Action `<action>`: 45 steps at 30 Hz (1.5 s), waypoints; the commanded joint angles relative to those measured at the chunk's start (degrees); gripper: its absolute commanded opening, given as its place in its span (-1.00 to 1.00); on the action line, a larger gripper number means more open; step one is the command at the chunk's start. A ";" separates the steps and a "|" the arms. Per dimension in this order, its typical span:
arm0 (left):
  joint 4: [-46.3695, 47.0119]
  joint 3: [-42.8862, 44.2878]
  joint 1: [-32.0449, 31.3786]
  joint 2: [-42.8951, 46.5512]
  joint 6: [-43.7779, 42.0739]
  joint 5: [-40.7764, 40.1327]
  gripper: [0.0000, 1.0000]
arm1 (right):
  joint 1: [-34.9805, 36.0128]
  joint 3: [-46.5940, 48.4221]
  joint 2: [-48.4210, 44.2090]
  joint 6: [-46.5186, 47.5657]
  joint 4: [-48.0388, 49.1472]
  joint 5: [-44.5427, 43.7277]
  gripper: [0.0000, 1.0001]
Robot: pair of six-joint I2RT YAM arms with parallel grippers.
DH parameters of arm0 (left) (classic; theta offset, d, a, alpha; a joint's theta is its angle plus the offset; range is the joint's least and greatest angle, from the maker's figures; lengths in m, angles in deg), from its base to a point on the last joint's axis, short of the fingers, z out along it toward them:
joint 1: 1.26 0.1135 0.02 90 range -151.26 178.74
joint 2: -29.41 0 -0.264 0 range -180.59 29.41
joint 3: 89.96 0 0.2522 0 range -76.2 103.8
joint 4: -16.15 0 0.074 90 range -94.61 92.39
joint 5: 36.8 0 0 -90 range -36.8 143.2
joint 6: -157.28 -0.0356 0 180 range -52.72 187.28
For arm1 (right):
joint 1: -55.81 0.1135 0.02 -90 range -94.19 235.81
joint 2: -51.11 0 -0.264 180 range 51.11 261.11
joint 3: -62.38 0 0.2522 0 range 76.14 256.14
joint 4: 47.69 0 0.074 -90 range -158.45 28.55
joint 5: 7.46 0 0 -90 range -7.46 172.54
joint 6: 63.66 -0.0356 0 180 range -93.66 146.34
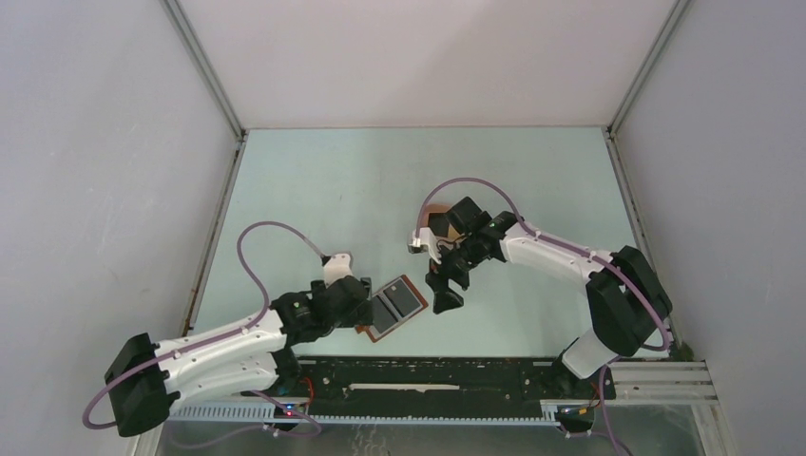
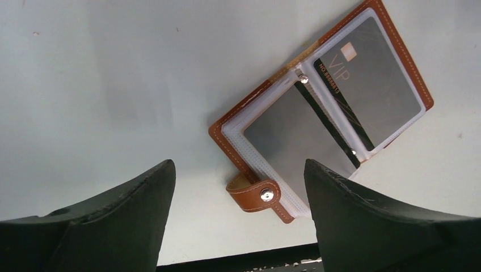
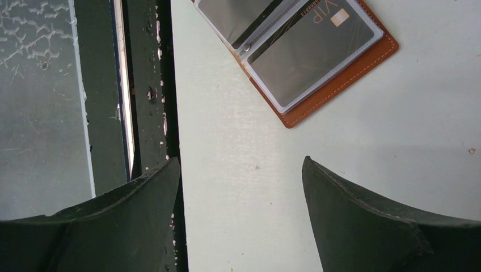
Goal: Put the credit cards into the card holder
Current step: Close the card holder at the center of the board.
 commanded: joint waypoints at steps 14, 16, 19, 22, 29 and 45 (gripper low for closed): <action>5.31 1.60 -0.37 -8.48 1.63 5.41 0.29 | -0.28 2.77 1.07 0.45 -2.14 0.39 0.75; 5.24 0.92 -0.38 -8.01 1.81 7.46 0.23 | -0.28 2.78 1.05 0.44 -2.14 0.39 0.75; 5.02 -0.81 -0.37 -5.26 2.88 8.92 0.17 | -0.24 2.81 1.09 0.58 -2.14 0.48 0.75; 3.46 -1.52 -0.37 -2.70 3.84 9.01 0.17 | -0.20 3.22 1.49 0.74 -2.72 0.48 0.75; 1.57 -2.37 -0.37 -3.85 5.25 10.18 0.16 | -0.19 3.33 1.60 0.77 -2.82 0.57 0.75; -0.97 -2.21 -0.37 -4.59 5.57 9.89 -0.16 | -0.28 3.32 1.72 0.85 -2.93 0.65 0.75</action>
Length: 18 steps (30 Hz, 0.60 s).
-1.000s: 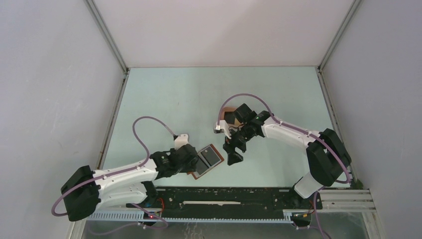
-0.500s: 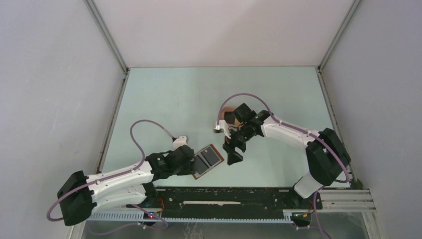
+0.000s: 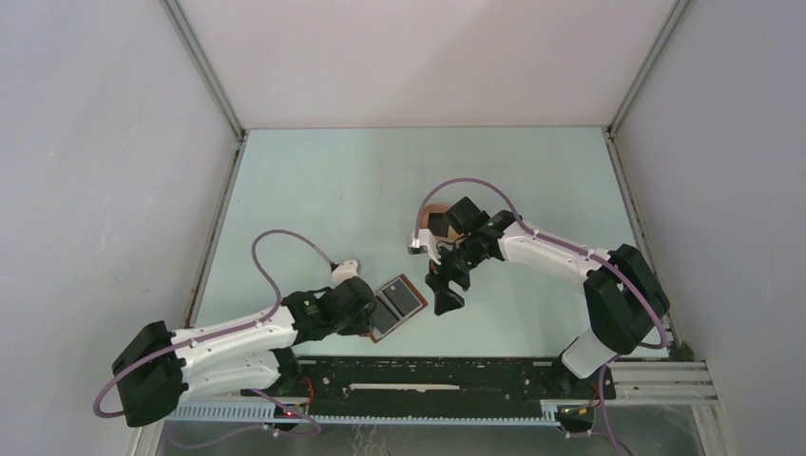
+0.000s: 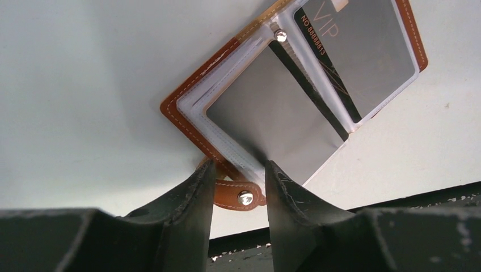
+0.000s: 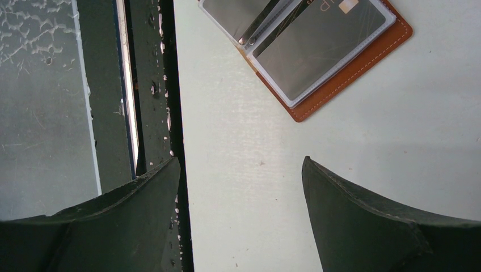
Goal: Put the credit cards into the card holder
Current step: Close the card holder at the center of the board.
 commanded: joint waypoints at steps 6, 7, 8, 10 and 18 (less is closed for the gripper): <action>-7.93 -1.40 -0.37 3.45 0.73 0.59 -0.11 | -0.28 2.39 0.63 0.63 -0.74 0.81 0.75; -8.11 -1.56 -0.37 3.47 0.73 0.72 -0.10 | -0.28 2.36 0.65 0.56 -0.75 0.81 0.75; -8.29 -1.72 -0.37 3.43 0.80 0.79 -0.09 | -0.28 2.32 0.65 0.55 -0.75 0.81 0.75; -8.27 -1.94 -0.37 3.22 0.96 1.13 -0.09 | -0.28 2.38 0.72 0.60 -0.75 0.81 0.75; -9.12 -1.61 -0.38 3.48 0.90 2.09 -0.13 | -0.28 2.40 0.82 0.57 -0.74 0.90 0.75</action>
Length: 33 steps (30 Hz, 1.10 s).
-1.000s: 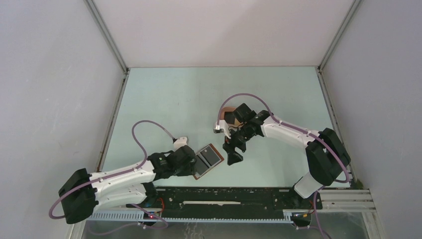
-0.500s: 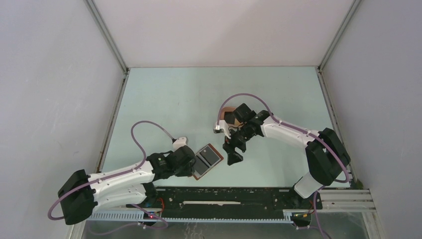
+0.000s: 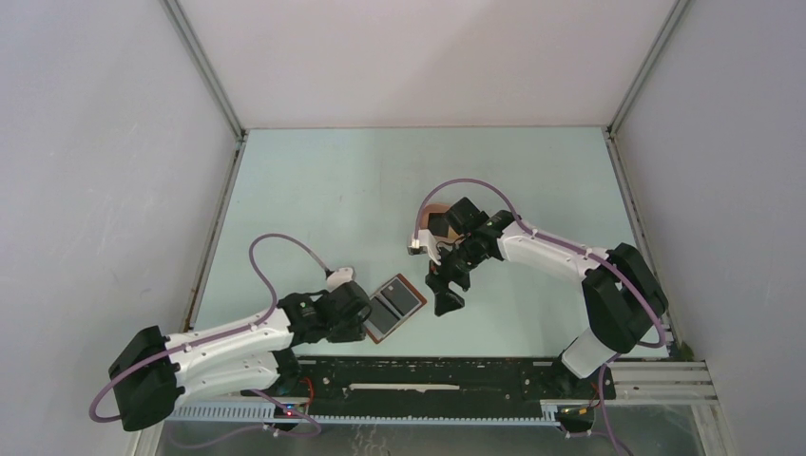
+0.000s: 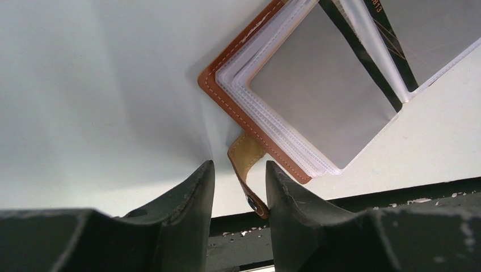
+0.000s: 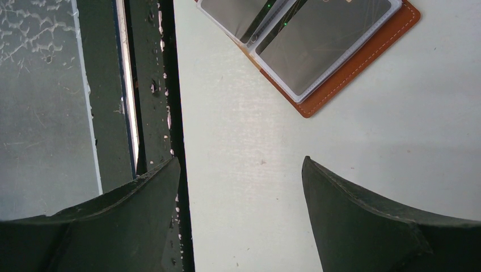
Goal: Put the credit cards into the card holder
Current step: Close the card holder at the center of the board.
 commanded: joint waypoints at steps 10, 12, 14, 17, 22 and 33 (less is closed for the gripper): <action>0.22 -2.43 -0.37 1.35 0.76 1.46 -0.13 | -0.36 2.25 1.37 -0.11 0.05 0.30 0.75; 0.85 -2.87 -0.37 1.14 0.86 1.77 -0.13 | -0.29 2.29 1.47 -0.20 0.09 0.30 0.75; 1.31 -3.13 -0.37 0.68 0.87 1.94 -0.14 | -0.37 2.23 1.50 -0.27 0.06 0.30 0.75; 1.44 -3.13 -0.38 0.22 0.71 2.14 -0.15 | -0.36 2.26 1.50 -0.27 0.14 0.30 0.75; 1.45 -2.96 -0.38 0.13 0.60 2.18 -0.18 | -0.37 2.25 1.60 -0.20 0.15 0.30 0.75; 0.67 -2.72 -0.37 1.47 0.68 2.09 -0.42 | -0.37 2.23 1.49 -0.12 0.13 0.30 0.75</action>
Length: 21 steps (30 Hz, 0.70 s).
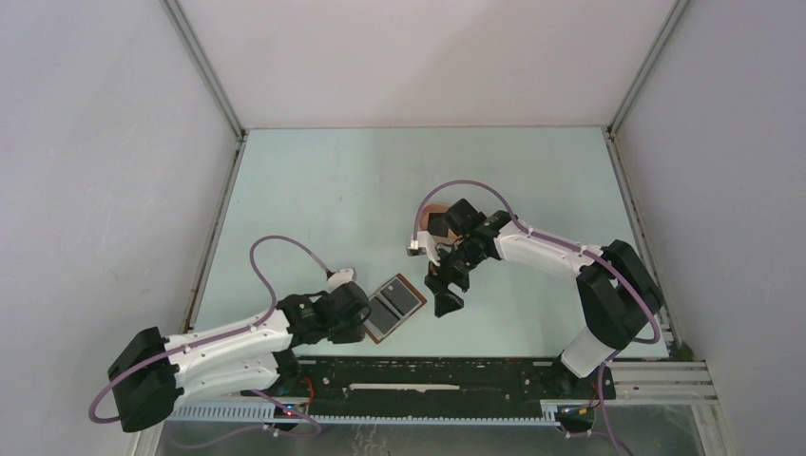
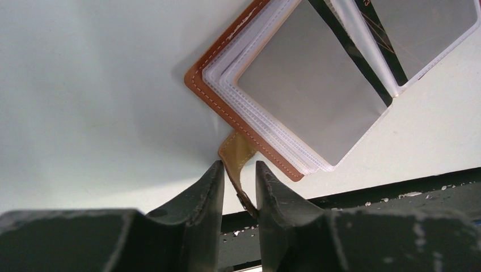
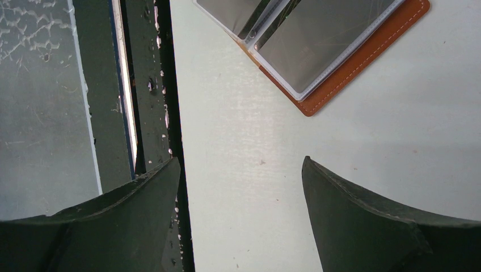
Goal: Put the credit cards into the card holder
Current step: Close the card holder at the center of the board.
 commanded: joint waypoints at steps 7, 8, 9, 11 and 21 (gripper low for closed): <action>-2.88 -1.09 -0.38 2.46 0.89 -1.72 -0.82 | -0.37 2.25 0.00 -0.07 0.06 0.50 0.75; -3.26 -0.85 -0.37 2.88 0.90 -2.15 -0.93 | -0.37 2.25 0.01 -0.11 0.06 0.50 0.75; -3.69 -0.60 -0.37 3.51 0.98 -2.55 -0.98 | -0.37 2.25 0.02 -0.09 0.05 0.50 0.75; -4.70 -0.03 -0.39 5.14 1.20 -4.04 -1.00 | -0.36 2.29 -0.04 -0.07 0.08 0.37 0.75; -2.82 3.98 2.42 12.18 -1.53 -7.74 -1.00 | -1.09 2.23 -0.02 -2.31 1.43 -0.80 0.75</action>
